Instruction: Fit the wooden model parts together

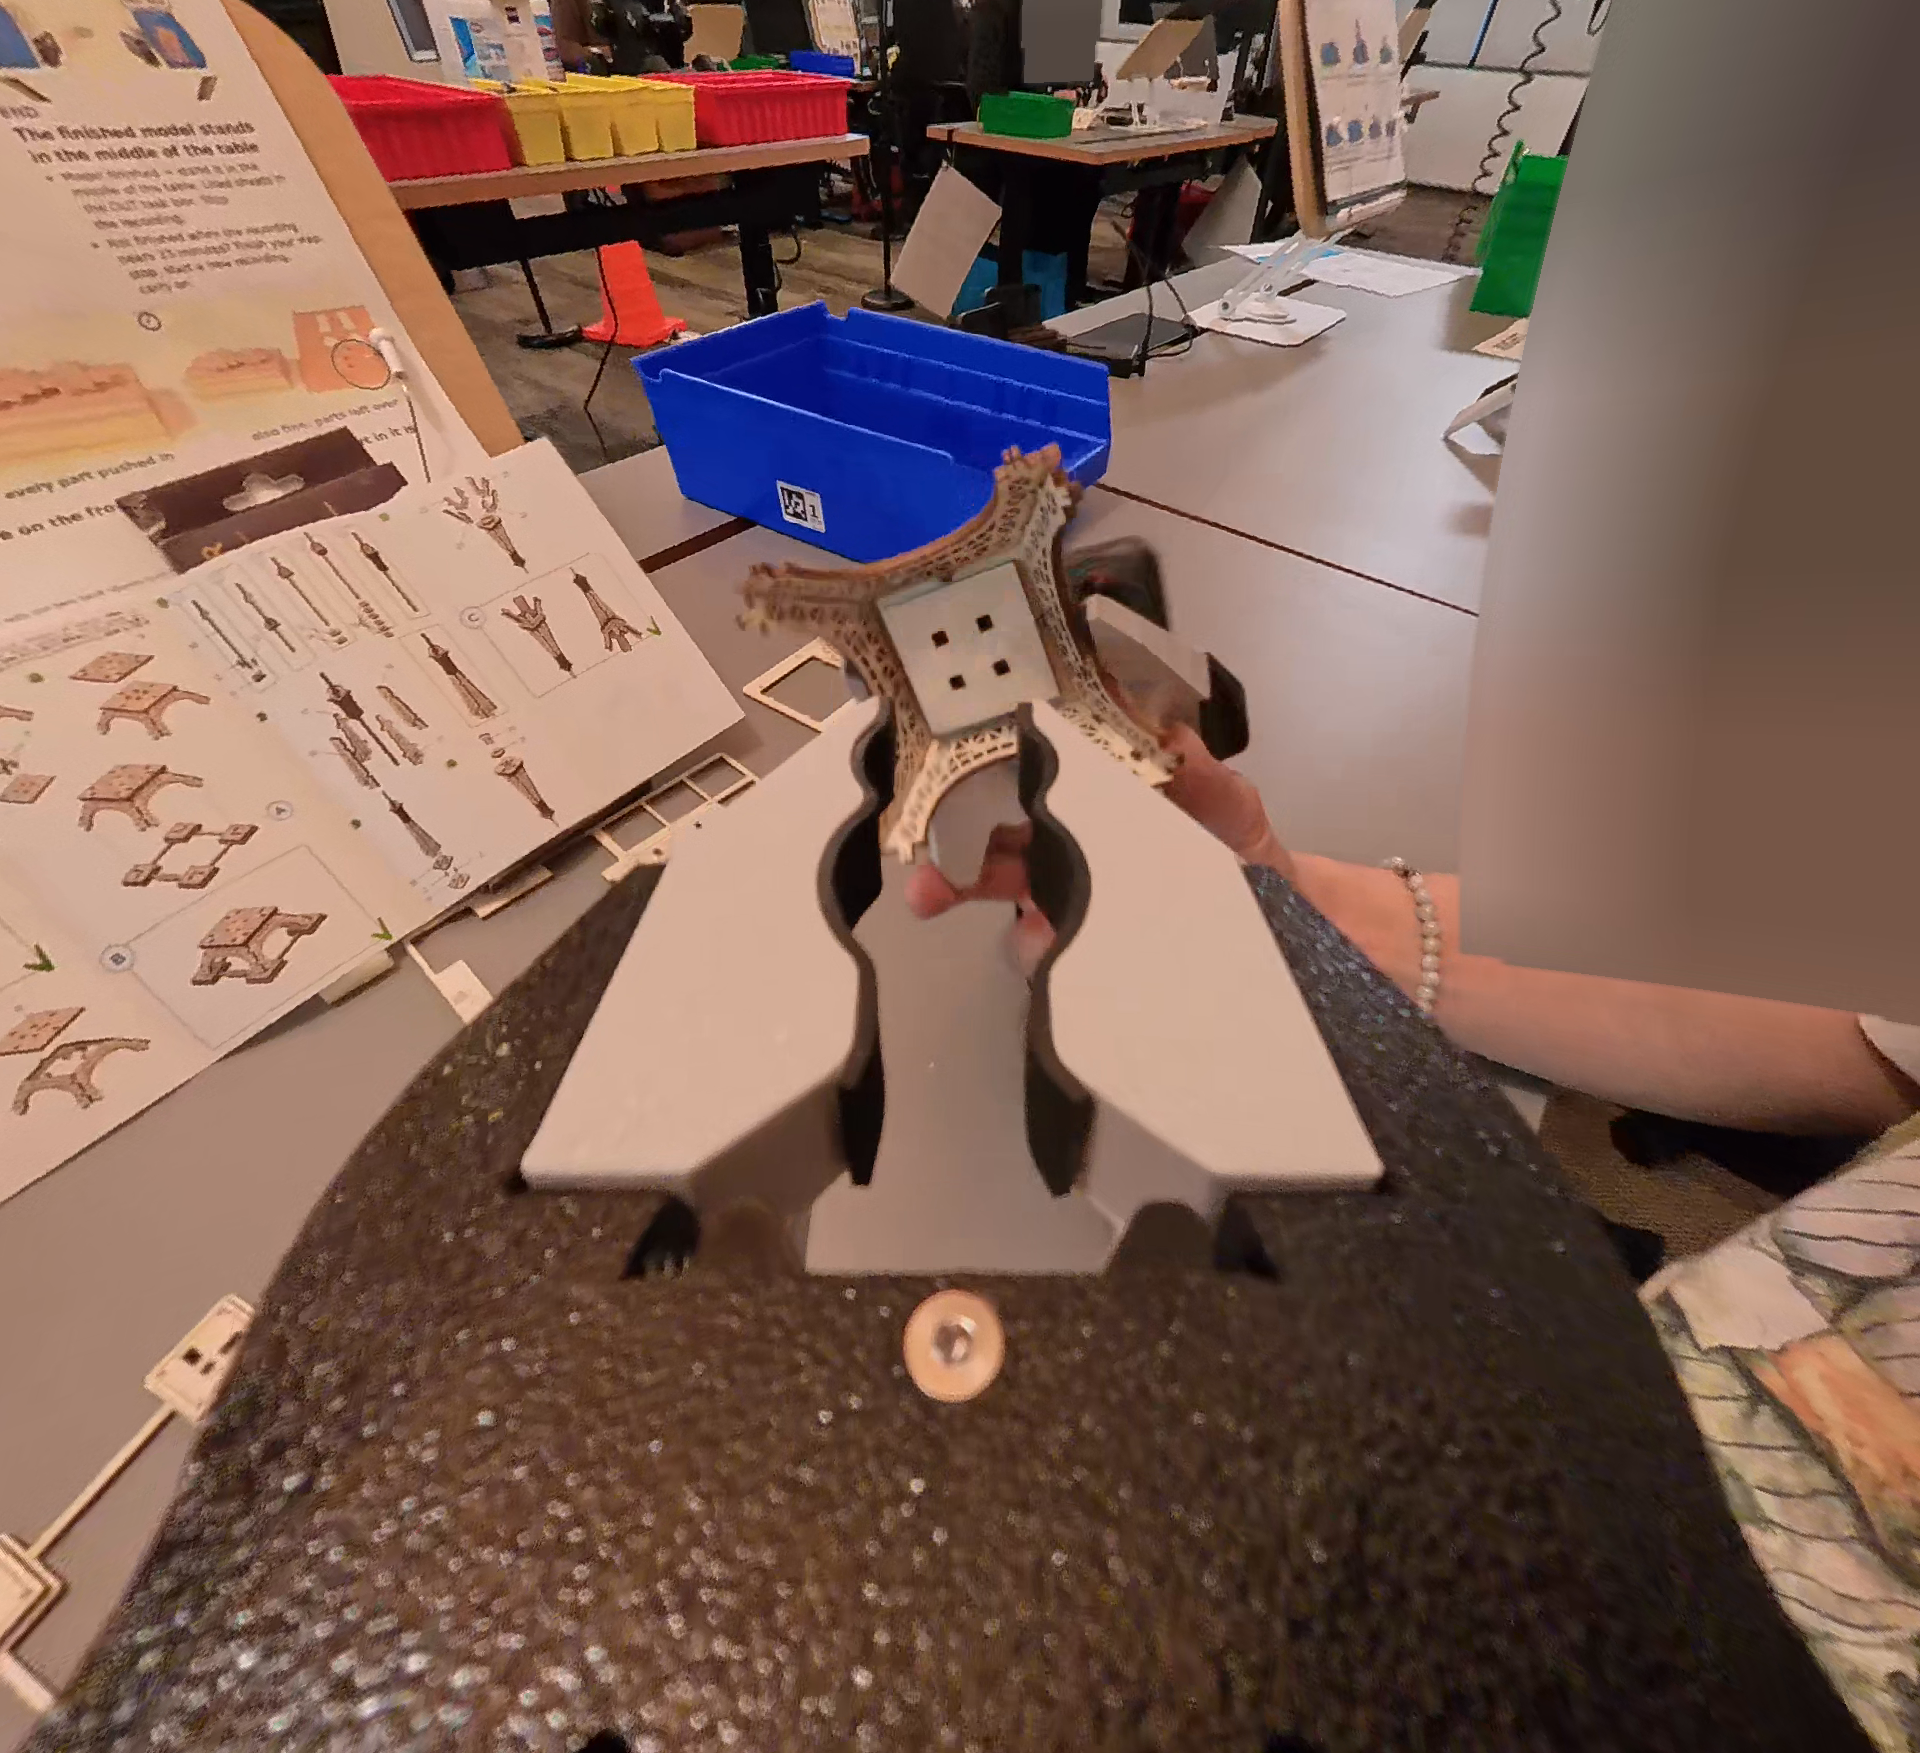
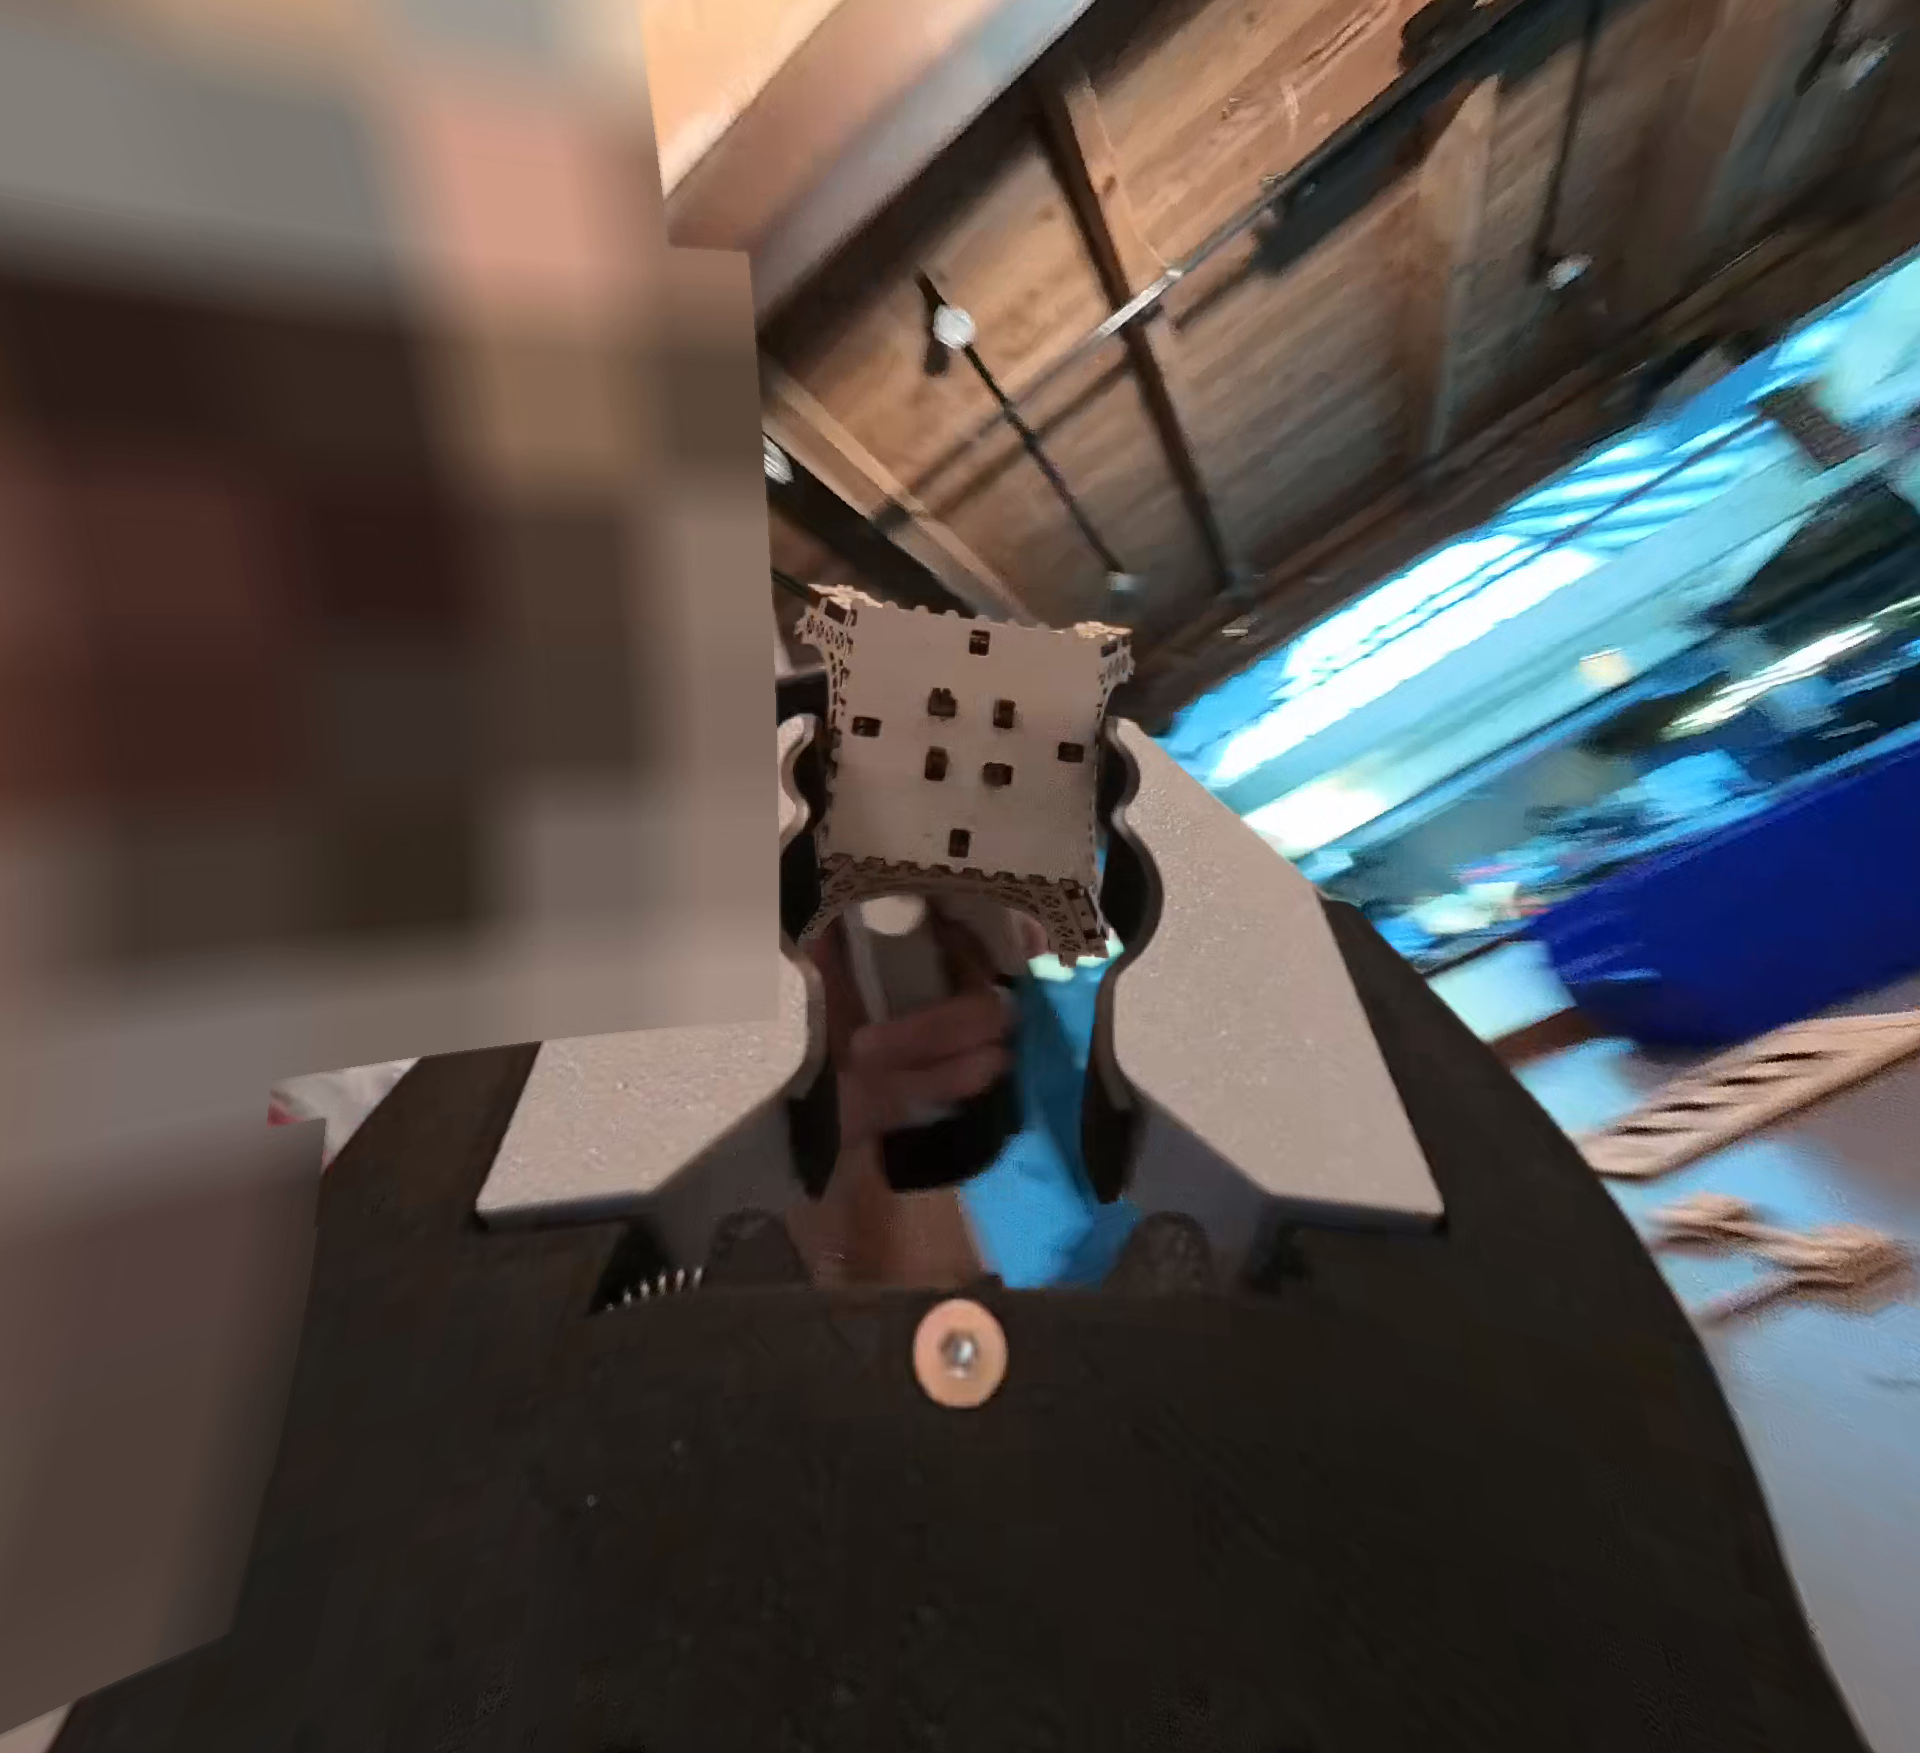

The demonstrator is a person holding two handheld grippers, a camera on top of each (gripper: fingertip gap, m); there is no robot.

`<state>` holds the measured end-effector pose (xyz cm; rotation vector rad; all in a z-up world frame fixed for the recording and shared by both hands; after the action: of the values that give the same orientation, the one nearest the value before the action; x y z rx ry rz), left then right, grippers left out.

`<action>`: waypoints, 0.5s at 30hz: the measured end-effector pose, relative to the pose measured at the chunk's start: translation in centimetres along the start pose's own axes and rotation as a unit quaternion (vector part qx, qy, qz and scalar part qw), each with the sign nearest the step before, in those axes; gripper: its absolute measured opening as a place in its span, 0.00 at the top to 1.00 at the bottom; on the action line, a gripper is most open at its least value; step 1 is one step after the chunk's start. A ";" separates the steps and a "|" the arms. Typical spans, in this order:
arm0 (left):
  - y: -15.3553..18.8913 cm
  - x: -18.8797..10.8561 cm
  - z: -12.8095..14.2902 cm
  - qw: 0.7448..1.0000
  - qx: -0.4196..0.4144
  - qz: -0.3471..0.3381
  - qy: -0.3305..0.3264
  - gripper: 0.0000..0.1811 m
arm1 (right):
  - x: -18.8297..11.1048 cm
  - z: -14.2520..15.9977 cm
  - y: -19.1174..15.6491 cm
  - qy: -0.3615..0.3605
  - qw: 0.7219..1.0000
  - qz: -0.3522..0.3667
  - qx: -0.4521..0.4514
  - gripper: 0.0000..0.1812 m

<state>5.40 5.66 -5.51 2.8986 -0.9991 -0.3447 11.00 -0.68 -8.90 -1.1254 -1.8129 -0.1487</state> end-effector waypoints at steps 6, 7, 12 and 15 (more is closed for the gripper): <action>-1.3 -1.6 1.7 0.998 -0.043 0.039 0.002 0.85 | -0.3 -1.8 -0.6 -0.068 0.940 0.128 -0.308 0.72; -1.4 -1.6 1.9 0.998 -0.051 0.047 0.006 0.84 | -0.2 -2.0 -0.7 -0.084 0.925 0.141 -0.344 0.72; -1.1 -0.8 1.9 0.992 -0.092 0.076 0.033 0.77 | -0.2 -0.9 -0.3 -0.162 0.839 0.185 -0.485 0.73; -1.2 -0.1 2.2 0.990 -0.107 0.071 0.049 0.74 | -0.1 -0.2 0.3 -0.204 0.788 0.211 -0.541 0.73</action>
<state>5.61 6.71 -7.74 2.6097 -1.0739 -0.2800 11.33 -0.72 -9.00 -2.5061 -1.7492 -0.8054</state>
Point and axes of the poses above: each gripper's, where its closed fingertips meet, x out along the fingers, z out of its underside, y = z × x across the jaws, the point moved 4 cm from there along -x, back along the fingers, and after that the axes turned 5 degrees about -x, right-handed, at the moved point
